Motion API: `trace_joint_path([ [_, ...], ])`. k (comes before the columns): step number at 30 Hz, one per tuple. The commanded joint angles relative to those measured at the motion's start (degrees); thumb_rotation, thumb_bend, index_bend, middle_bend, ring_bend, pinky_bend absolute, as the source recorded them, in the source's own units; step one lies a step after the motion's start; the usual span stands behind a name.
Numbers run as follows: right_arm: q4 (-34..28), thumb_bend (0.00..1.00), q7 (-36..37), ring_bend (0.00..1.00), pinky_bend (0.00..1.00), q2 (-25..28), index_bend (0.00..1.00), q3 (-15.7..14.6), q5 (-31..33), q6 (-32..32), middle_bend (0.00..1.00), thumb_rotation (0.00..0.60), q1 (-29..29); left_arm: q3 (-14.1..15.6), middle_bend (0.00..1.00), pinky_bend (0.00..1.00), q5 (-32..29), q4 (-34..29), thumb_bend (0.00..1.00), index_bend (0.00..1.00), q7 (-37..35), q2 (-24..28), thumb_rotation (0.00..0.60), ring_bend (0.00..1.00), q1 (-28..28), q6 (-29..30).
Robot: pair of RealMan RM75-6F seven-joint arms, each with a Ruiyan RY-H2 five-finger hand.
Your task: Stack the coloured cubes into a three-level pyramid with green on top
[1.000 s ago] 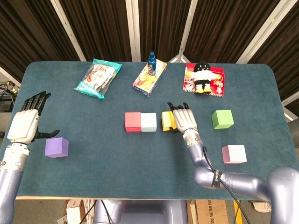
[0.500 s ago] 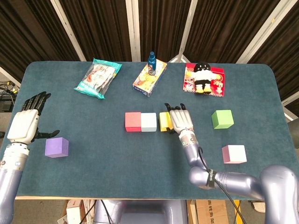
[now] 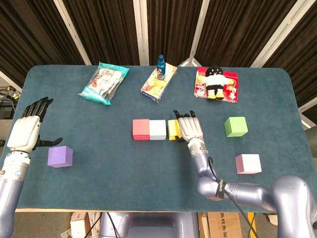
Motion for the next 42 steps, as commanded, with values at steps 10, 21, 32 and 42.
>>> trace_joint_path([
  [10, 1.02, 0.34, -0.09, 0.19, 0.0, -0.87, 0.0, 0.08, 0.06, 0.05, 0.37, 0.6, 0.17, -0.01, 0.01, 0.02, -0.32, 0.27, 0.11, 0.0, -0.03, -0.11, 0.6, 0.0, -0.06, -0.18],
  [21, 1.32, 0.34, 0.02, 0.19, 0.0, -1.37, 0.0, 0.11, -0.27, 0.08, 0.37, 0.6, 0.01, -0.04, 0.01, 0.02, -0.55, 0.46, 0.11, 0.0, -0.03, -0.24, 0.6, 0.0, -0.14, -0.31],
  [32, 0.01, 0.34, 1.45, 0.13, 0.0, -1.09, 0.0, 0.68, -1.34, 0.44, 0.23, 0.6, -0.67, -0.02, 0.01, 0.02, -0.5, 0.32, 0.11, 0.0, -0.09, -0.17, 0.6, 0.0, -0.13, -0.38],
  [42, -0.6, 0.34, 1.27, 0.12, 0.0, -1.5, 0.0, 1.21, -0.79, 1.57, 0.22, 0.6, -0.72, -0.18, 0.01, 0.02, -0.28, 0.05, 0.11, 0.0, -0.52, 0.13, 0.6, 0.0, 0.04, -0.2],
])
